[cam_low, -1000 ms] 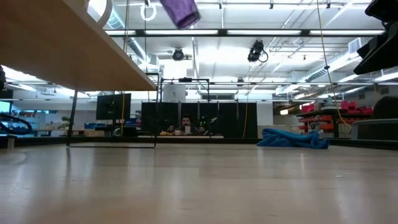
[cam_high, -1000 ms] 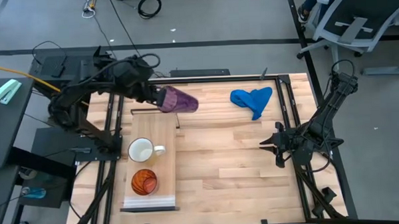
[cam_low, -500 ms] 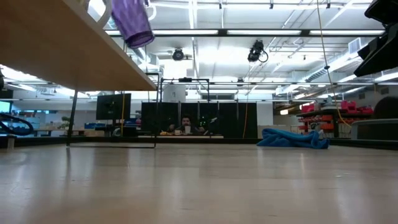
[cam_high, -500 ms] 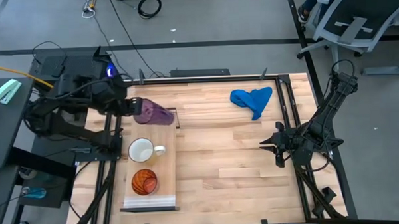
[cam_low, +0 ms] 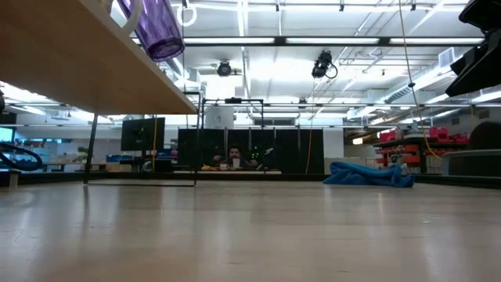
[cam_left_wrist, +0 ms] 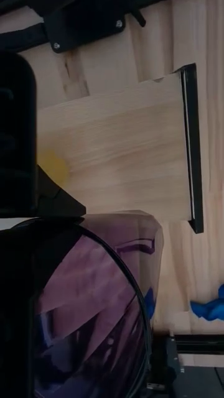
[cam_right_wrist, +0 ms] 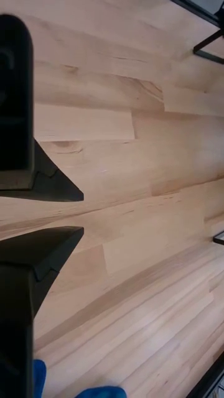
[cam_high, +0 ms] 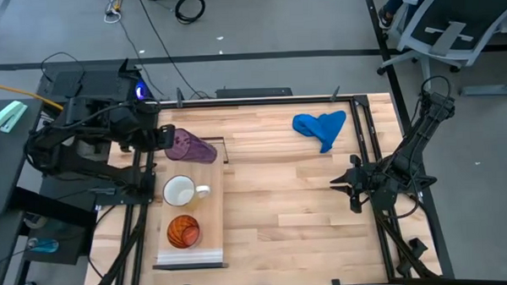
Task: Stack small to large cups/mugs on shelf
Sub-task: Put the purple cup on the shelf, then adjust the orange cup on the shelf
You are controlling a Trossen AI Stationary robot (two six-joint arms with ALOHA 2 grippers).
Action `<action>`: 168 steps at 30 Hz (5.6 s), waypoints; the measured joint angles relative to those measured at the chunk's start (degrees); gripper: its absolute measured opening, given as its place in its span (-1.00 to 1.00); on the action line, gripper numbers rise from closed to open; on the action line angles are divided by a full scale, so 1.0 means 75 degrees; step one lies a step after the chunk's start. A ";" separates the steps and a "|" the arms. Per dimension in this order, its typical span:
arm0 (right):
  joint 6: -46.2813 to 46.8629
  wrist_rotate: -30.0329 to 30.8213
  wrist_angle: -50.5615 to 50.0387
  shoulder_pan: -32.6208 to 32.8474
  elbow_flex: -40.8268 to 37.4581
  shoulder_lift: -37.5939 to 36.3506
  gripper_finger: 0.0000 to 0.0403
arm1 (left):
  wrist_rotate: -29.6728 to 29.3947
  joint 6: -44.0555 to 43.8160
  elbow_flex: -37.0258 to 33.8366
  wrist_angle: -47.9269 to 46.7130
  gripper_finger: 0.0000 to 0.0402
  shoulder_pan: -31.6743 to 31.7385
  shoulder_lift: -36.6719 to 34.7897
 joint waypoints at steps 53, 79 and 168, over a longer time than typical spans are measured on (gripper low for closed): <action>0.0316 0.0178 0.0029 -0.0004 0.0000 -0.0001 -0.59 | 0.0104 0.0201 -0.1498 -0.0003 -0.94 0.0020 -0.0798; 0.0302 0.0178 0.0029 -0.0004 0.0000 -0.0003 -0.59 | -0.0002 -0.0003 -0.1498 -0.0006 -0.94 0.0020 -0.0778; 0.0363 0.0297 0.0035 -0.0007 0.0000 -0.0003 -0.59 | 0.0288 -0.0042 -0.1985 0.0394 -0.28 0.0017 -0.1481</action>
